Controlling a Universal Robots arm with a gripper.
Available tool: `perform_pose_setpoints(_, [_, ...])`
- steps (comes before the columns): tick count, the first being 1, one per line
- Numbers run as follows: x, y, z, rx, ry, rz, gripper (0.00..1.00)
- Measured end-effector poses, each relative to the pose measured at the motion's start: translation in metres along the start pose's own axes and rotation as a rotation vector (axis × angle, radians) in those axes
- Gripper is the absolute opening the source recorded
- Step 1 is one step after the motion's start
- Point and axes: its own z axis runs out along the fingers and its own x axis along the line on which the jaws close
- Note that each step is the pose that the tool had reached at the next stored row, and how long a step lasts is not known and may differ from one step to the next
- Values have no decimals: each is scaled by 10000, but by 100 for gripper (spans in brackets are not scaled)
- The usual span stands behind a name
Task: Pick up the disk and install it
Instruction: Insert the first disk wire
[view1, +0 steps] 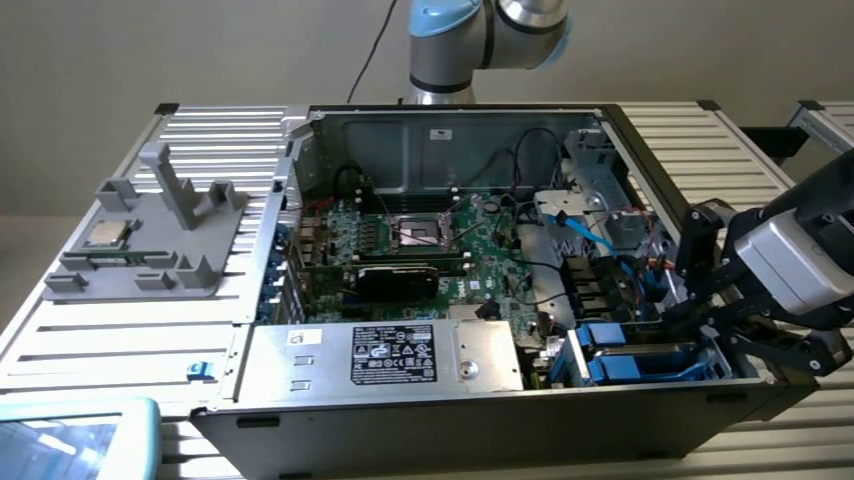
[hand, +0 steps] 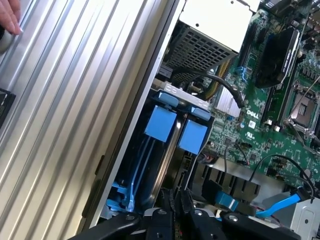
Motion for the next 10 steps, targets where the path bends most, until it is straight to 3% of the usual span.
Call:
perform_pose_setpoints(4, [-52, -2, -80, -19, 166, 11, 16])
perform_pose_setpoints(6, [-77, -3, -107, -17, 283, 15, 16])
perform_pose_setpoints(10, [-131, -11, -138, 32, 571, 15, 16])
